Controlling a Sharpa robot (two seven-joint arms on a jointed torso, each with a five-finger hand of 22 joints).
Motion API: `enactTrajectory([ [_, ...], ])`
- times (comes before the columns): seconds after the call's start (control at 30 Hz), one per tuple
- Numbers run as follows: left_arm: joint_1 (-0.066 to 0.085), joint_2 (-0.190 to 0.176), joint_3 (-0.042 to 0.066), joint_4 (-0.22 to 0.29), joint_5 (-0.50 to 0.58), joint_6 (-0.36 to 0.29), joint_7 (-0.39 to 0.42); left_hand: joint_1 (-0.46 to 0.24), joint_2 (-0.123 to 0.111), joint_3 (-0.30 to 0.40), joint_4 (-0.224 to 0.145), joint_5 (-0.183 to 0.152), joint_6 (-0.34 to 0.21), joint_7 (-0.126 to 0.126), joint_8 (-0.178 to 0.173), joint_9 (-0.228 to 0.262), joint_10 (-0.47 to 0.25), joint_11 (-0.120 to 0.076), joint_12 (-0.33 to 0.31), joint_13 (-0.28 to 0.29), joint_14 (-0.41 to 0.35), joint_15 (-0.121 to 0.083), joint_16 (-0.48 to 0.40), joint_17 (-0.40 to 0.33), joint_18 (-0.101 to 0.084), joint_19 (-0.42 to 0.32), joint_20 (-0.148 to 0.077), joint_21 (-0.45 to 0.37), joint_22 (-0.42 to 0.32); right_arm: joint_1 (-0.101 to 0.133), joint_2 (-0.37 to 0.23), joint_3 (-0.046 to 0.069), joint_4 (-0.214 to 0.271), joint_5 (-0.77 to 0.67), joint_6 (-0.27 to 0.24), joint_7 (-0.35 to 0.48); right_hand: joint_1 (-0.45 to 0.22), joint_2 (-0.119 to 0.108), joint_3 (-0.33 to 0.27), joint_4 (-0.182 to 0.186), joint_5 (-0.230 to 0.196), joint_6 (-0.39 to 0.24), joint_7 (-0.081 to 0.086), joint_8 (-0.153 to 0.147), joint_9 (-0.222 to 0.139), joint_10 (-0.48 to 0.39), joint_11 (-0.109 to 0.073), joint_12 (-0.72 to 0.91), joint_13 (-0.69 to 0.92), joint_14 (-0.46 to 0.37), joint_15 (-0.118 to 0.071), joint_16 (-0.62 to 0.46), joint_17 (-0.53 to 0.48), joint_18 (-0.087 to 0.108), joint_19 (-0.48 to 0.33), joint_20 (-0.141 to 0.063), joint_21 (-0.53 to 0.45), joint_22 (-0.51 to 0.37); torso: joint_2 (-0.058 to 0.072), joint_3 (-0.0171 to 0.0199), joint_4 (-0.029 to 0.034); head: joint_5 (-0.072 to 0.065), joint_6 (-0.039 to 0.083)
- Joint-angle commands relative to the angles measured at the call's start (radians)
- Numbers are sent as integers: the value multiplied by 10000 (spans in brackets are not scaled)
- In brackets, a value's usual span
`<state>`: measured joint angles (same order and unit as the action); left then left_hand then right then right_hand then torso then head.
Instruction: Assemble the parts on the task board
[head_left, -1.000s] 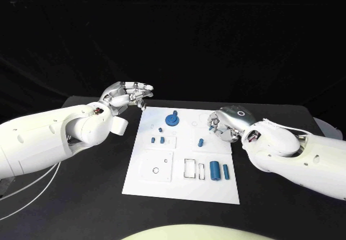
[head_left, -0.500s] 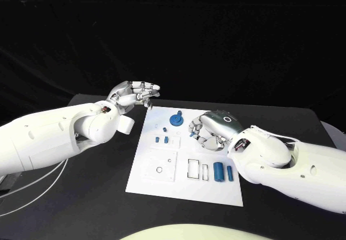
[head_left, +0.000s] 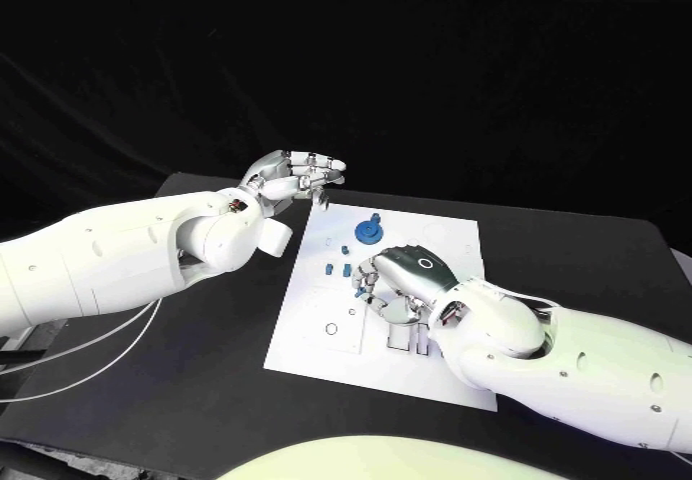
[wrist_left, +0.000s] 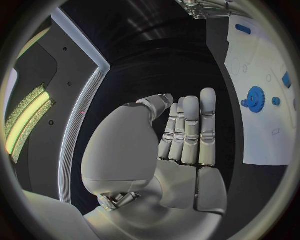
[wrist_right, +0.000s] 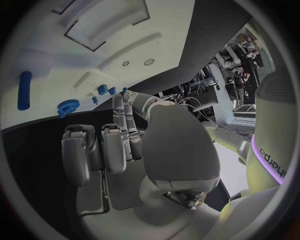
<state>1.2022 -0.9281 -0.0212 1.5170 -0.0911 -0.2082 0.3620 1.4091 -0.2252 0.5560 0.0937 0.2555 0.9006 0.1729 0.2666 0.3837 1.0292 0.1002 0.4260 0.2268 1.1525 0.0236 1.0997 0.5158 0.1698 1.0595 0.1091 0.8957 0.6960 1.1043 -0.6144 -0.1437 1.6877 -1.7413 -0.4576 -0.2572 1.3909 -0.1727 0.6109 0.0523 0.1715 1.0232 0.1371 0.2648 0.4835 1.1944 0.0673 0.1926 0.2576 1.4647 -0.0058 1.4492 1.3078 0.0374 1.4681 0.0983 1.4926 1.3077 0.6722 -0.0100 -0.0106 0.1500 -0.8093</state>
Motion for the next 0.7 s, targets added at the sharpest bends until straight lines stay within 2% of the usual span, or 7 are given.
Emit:
enactTrajectory([
  [0.03, 5, 39, 7, 61, 58, 43, 83, -5, 90, -22, -20, 42, -43, 11, -30, -10, -54, -1, 67, 19, -85, -17, -39, -17, 146, 42, -9, -49, -20, -145, 182, -18, -234, 39, 80, 257, -103, 10, -11, -26, 28, 70, -17, 11, 8, 31, -33, -21, -6, 530, -58, -1, 39, -203, 699, -54, 42, 2286, 7, 0, -10, 96, -52],
  [0.3, 6, 48, 6, 80, 59, 39, 80, -5, 90, -22, -20, 42, -43, 11, -30, -10, -54, -1, 67, 19, -85, -17, -39, -17, 146, 42, -9, -49, -20, -340, 453, -51, -527, 70, 237, 321, -120, 12, -13, -26, 41, 57, -11, 0, 7, 26, -28, -36, -10, 529, -58, -2, 38, -203, 700, -56, 45, 2288, 6, 8, -23, 170, -110],
  [0.7, 6, 38, 6, 85, 60, 54, 61, -9, 95, -24, -16, 42, -43, 11, -28, -10, -59, 0, 76, 22, -87, -16, -39, -19, 146, 42, -7, -54, -23, -431, 603, -89, -785, 106, 405, 352, -156, 20, -18, -22, 52, 29, -2, -20, 6, 14, -18, -62, -18, 524, -53, -11, 21, -201, 696, -56, 36, 2286, 7, 14, -20, 252, -171],
])
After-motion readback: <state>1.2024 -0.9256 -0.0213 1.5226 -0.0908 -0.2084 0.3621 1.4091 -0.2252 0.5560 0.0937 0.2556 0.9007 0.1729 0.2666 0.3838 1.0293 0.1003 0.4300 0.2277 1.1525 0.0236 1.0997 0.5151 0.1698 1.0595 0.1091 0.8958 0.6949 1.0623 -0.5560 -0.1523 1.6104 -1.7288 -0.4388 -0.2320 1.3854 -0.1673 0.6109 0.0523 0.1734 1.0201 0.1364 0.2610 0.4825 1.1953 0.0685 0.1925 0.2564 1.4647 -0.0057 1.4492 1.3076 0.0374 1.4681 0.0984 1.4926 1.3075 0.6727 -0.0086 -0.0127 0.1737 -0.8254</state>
